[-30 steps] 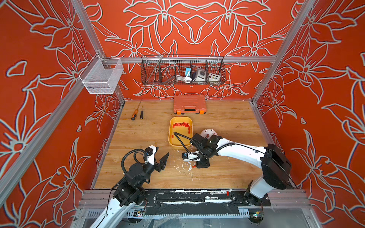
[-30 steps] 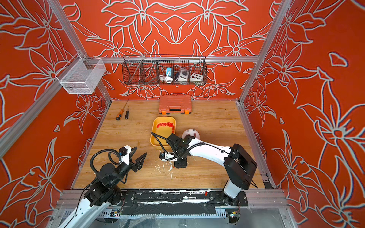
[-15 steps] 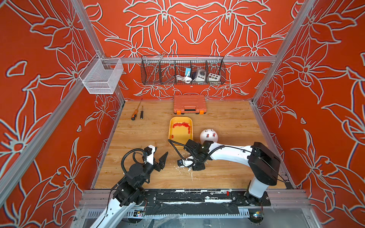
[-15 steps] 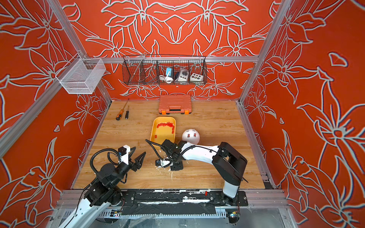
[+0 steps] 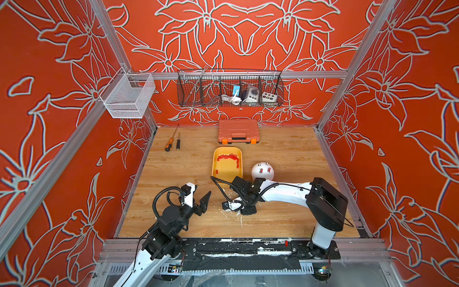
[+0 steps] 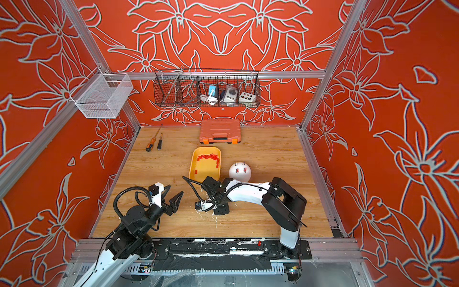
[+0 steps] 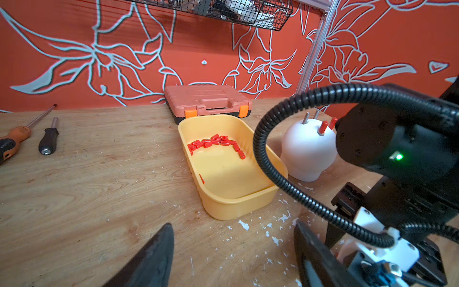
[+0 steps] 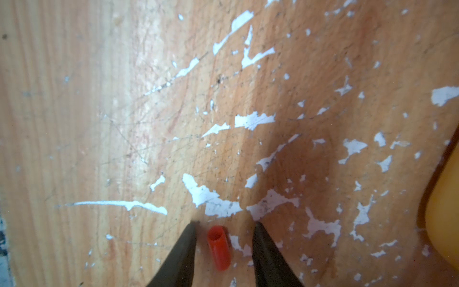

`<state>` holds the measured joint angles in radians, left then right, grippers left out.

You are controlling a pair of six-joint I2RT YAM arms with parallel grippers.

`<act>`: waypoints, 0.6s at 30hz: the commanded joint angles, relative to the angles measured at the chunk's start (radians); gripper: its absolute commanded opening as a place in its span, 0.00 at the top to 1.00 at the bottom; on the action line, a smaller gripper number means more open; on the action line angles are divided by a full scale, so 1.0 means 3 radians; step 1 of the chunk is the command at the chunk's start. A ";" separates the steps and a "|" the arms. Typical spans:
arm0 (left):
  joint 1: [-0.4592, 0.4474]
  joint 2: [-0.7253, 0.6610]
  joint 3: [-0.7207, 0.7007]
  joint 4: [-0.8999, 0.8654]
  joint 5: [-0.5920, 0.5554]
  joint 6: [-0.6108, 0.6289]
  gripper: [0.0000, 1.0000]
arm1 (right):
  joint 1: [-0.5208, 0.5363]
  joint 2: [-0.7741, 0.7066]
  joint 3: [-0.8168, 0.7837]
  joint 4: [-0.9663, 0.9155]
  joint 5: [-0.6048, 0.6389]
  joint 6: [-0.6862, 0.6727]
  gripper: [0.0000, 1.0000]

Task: Cover the protruding screws with screw protection sleeves
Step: Pick up the screw protection sleeve from the center of the board.

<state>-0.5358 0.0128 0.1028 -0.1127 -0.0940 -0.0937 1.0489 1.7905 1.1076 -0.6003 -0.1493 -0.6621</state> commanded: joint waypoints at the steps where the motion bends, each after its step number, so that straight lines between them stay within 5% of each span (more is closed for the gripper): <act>1: 0.0017 -0.0037 0.0010 0.0034 -0.0039 -0.0030 0.26 | 0.0006 0.0051 -0.0021 -0.0044 0.0046 -0.0036 0.64; 18: 0.0017 -0.0037 0.0003 0.0053 -0.0050 -0.0030 0.26 | 0.0032 0.0110 0.0153 -0.0170 -0.0094 0.0197 0.96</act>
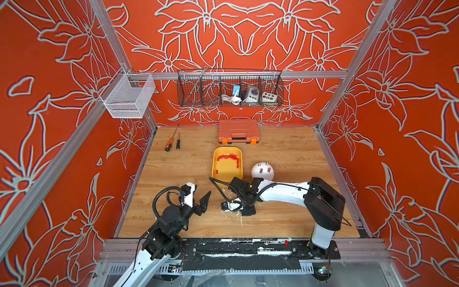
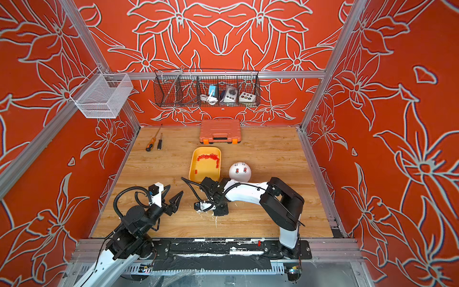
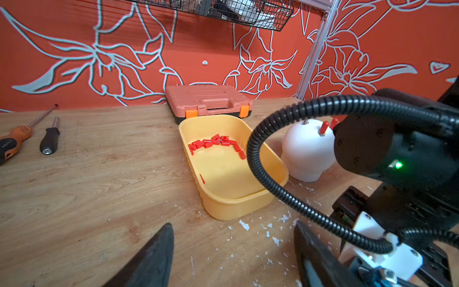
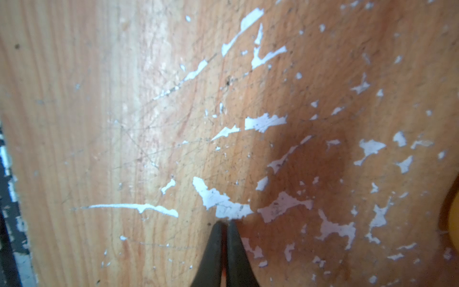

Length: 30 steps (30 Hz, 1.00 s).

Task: Cover the protruding screws with screw protection sleeves
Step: Pick up the screw protection sleeve from the center of the board.

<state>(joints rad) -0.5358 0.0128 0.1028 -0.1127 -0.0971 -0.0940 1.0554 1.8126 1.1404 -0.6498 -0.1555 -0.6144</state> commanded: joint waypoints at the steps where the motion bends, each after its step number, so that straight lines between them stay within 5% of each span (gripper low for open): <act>1: 0.0017 -0.0037 0.0000 0.0051 -0.0039 -0.0029 0.26 | 0.0010 -0.0013 0.0048 0.0035 -0.0122 0.0084 0.98; 9: 0.0017 -0.0034 -0.0008 0.0151 0.0132 0.0023 0.24 | -0.0152 -0.0844 -0.0154 0.0733 -0.1014 0.0815 1.00; 12: 0.0017 -0.0036 -0.0022 0.0374 0.0311 -0.0005 0.31 | -0.0301 -0.1263 -0.0342 0.1096 -0.1262 0.1171 1.00; 18: 0.0017 0.0276 -0.0299 0.1889 0.0808 -0.0366 0.36 | -0.0739 -0.2092 -0.0928 0.2433 -0.1742 0.2316 1.00; 30: 0.0017 0.1897 0.0603 0.2901 0.2686 -0.0441 0.42 | -0.0951 -0.2609 -0.1738 0.4816 -0.2109 0.3695 1.00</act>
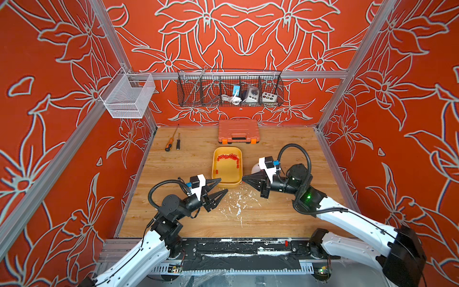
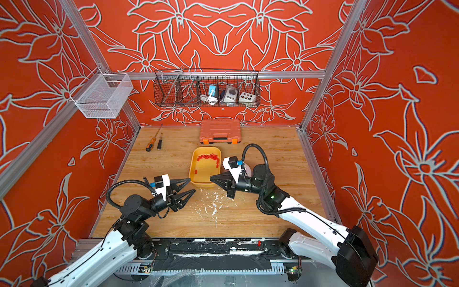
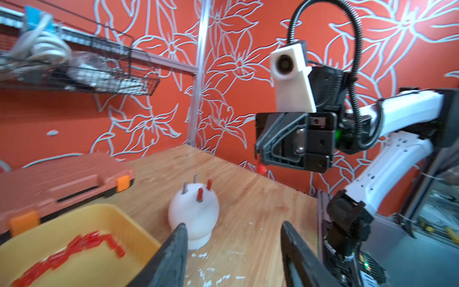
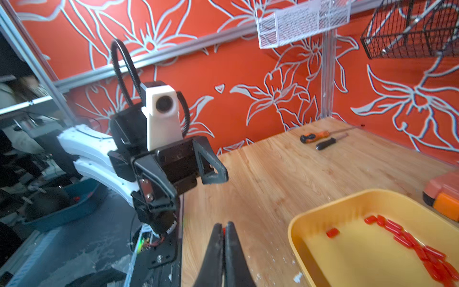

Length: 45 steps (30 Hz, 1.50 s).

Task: Cover the protruding screws with screw protection sleeves
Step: Pick up the screw protection sleeve from the center of the board.

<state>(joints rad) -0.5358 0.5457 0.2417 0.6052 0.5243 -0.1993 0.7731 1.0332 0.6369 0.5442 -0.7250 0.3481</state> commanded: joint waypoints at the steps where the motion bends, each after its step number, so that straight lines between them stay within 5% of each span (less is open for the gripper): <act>1: 0.0013 0.0187 0.0218 0.0516 0.0747 -0.0084 0.43 | -0.0010 0.0015 -0.0106 0.1065 -0.0225 0.0615 1.00; 13: -0.0172 0.0415 0.0487 0.0416 0.0940 0.0116 0.42 | 0.0009 0.0418 -0.0129 0.2115 -0.0534 0.1182 1.00; 34: -0.0299 0.0518 0.0626 0.0318 0.0829 0.0345 0.43 | 0.0316 0.0549 0.0000 0.1982 -0.0852 0.0926 1.00; 41: -0.0392 0.0482 0.0682 0.0153 0.0860 0.0490 0.52 | 0.0357 0.0554 0.0012 0.1894 -0.0807 0.0838 1.00; 45: -0.0397 0.0477 0.0677 0.0121 0.0842 0.0516 0.68 | 0.0363 0.0541 0.0009 0.1868 -0.0786 0.0809 1.00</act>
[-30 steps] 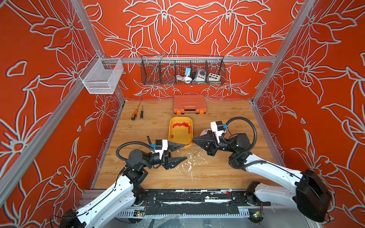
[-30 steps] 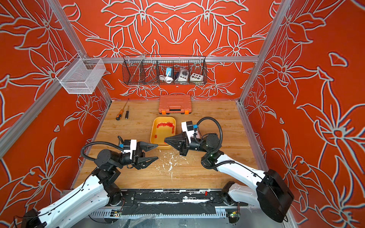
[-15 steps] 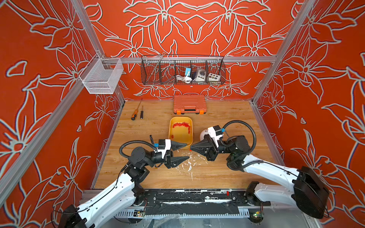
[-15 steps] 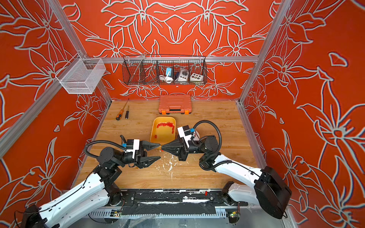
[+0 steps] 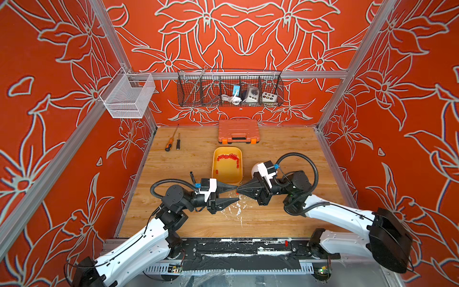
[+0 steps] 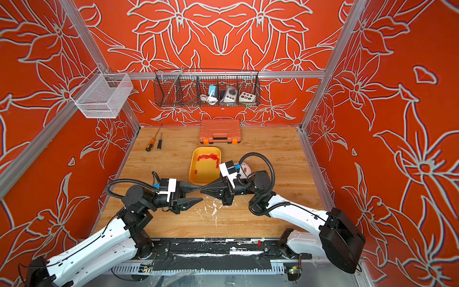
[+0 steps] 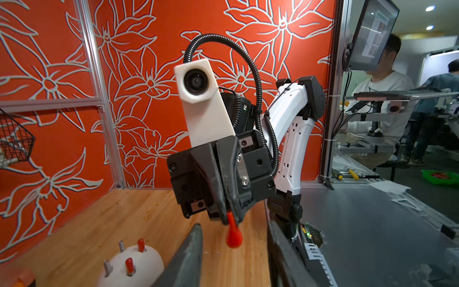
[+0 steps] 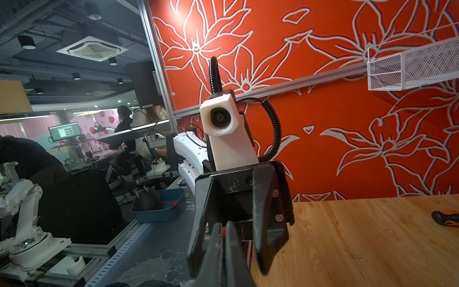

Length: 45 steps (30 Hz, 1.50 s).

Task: Cover the protruding screws with screw protection sleeves
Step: Pick up the screw protection sleeve from the center of the board.

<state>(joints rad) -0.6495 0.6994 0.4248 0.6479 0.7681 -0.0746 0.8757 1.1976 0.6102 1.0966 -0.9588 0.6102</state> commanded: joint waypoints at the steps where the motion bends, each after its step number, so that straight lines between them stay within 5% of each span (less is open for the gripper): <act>1: -0.0019 -0.0036 0.0071 -0.0031 0.0020 0.0109 0.75 | 0.0026 -0.0014 0.0100 0.0021 -0.0008 -0.0070 1.00; 13: -0.0033 -0.0045 0.0052 -0.0096 -0.0024 0.0172 1.00 | 0.0026 -0.0084 0.0090 -0.0020 0.0048 -0.0094 1.00; 22: -0.0034 -0.0052 0.0055 -0.0140 -0.0024 0.0228 1.00 | 0.0026 -0.0139 0.0108 -0.0135 0.0059 -0.0122 1.00; 25: -0.0039 -0.0051 0.0055 -0.0159 -0.0024 0.0227 1.00 | 0.0026 -0.0189 0.0108 -0.0140 0.0017 -0.0146 0.69; 27: -0.0039 -0.0059 0.0057 -0.0179 -0.0024 0.0237 1.00 | 0.0026 -0.0284 0.0114 -0.0267 0.0032 -0.0203 0.58; 31: -0.0047 -0.0100 0.0046 -0.0290 -0.0004 0.0276 1.00 | 0.0024 -0.0649 0.0215 -0.1158 0.0121 -0.0691 0.46; 36: -0.0106 -0.0168 0.0031 -0.0525 -0.0026 0.0417 1.00 | 0.0028 -0.1107 0.0662 -0.3375 0.0498 -0.1856 0.40; 40: -0.0267 -0.0195 0.0044 -0.0874 -0.0129 0.0680 1.00 | 0.0036 -0.1147 0.1175 -0.4987 0.0917 -0.2534 0.44; 45: -0.0506 -0.0070 0.0079 -0.1282 -0.0308 0.0994 1.00 | 0.0116 -0.0926 0.1479 -0.5955 0.1202 -0.2829 0.55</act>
<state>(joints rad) -0.7757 0.6621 0.4248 0.3576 0.7086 0.1364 0.8909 0.8795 1.0302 -0.3473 -0.6868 -0.0929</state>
